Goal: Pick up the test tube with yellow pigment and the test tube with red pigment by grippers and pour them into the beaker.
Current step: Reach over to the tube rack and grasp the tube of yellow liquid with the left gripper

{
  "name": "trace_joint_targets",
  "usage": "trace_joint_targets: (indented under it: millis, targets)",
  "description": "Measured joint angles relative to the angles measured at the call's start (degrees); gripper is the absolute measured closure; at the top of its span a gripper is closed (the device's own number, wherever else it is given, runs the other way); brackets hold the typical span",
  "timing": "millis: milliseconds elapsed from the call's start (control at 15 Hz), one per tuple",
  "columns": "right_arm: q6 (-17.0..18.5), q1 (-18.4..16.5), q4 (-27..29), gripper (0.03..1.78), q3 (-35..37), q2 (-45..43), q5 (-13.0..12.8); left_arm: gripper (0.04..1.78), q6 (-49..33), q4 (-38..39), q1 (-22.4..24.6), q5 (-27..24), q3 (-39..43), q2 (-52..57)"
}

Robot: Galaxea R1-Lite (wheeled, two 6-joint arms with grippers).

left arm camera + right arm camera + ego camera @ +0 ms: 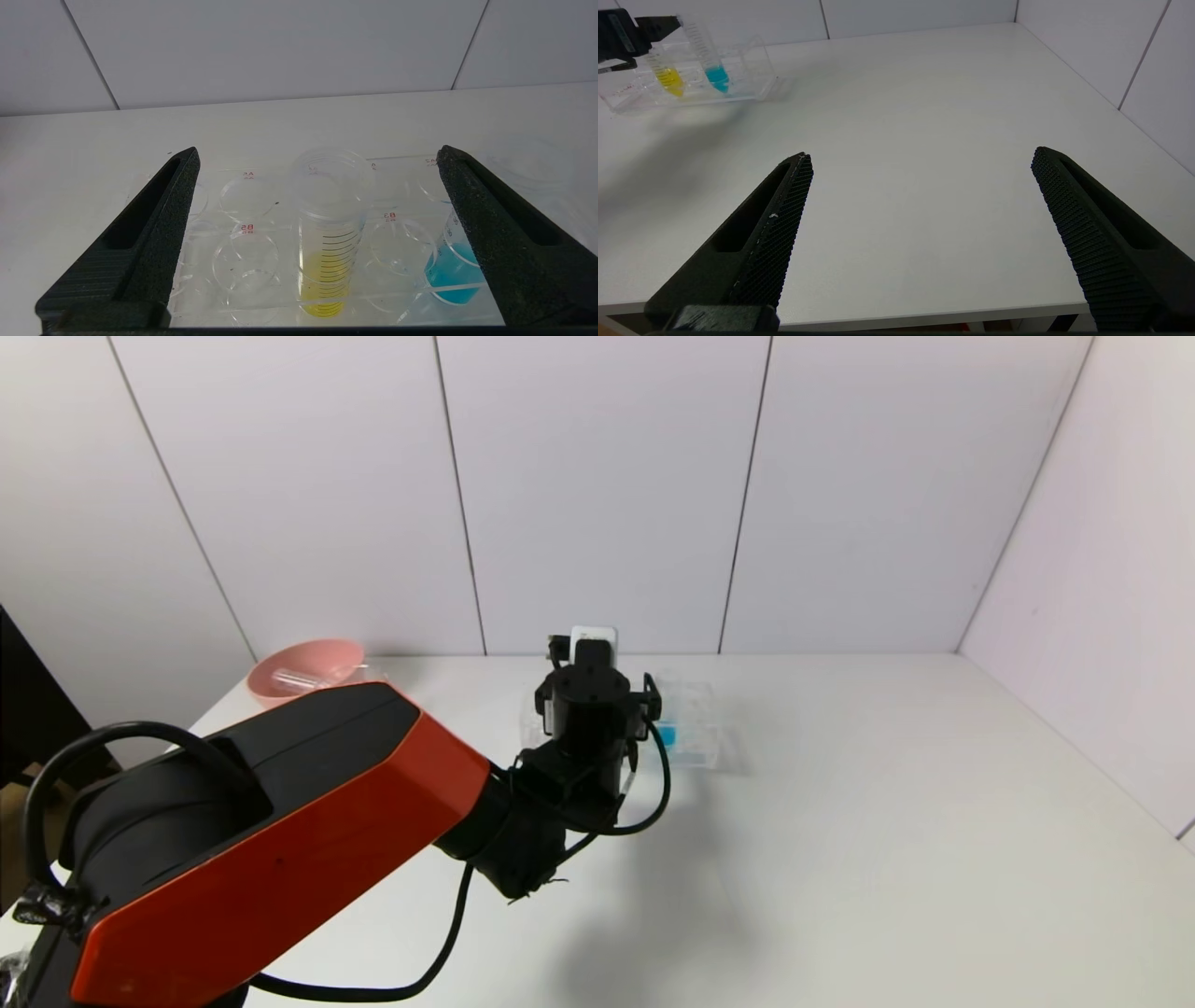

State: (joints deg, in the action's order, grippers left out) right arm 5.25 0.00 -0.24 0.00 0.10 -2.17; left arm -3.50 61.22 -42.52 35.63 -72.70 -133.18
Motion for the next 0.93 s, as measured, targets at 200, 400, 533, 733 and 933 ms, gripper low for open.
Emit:
trace_joint_targets:
  millis: [200,400,533,733,933]
  targets:
    - [0.0,0.0,0.0,0.10,0.0,0.0,0.0,0.06,0.0,0.1,0.5,-0.9,-0.4,-0.8]
    - [0.0,0.0,0.0,0.10,0.0,0.0,0.0,0.06,0.0,0.1,1.0,-1.0,-1.1,-1.5]
    - [0.0,0.0,0.0,0.10,0.0,0.0,0.0,0.06,0.0,0.2,1.3,-1.0,-1.6,-1.9]
    - [0.0,0.0,0.0,0.10,0.0,0.0,0.0,0.07,0.1,0.3,1.4,-1.0,-2.0,-2.8]
    - [0.0,0.0,0.0,0.10,0.0,0.0,0.0,0.28,0.1,0.3,1.5,-1.0,-2.1,-3.4]
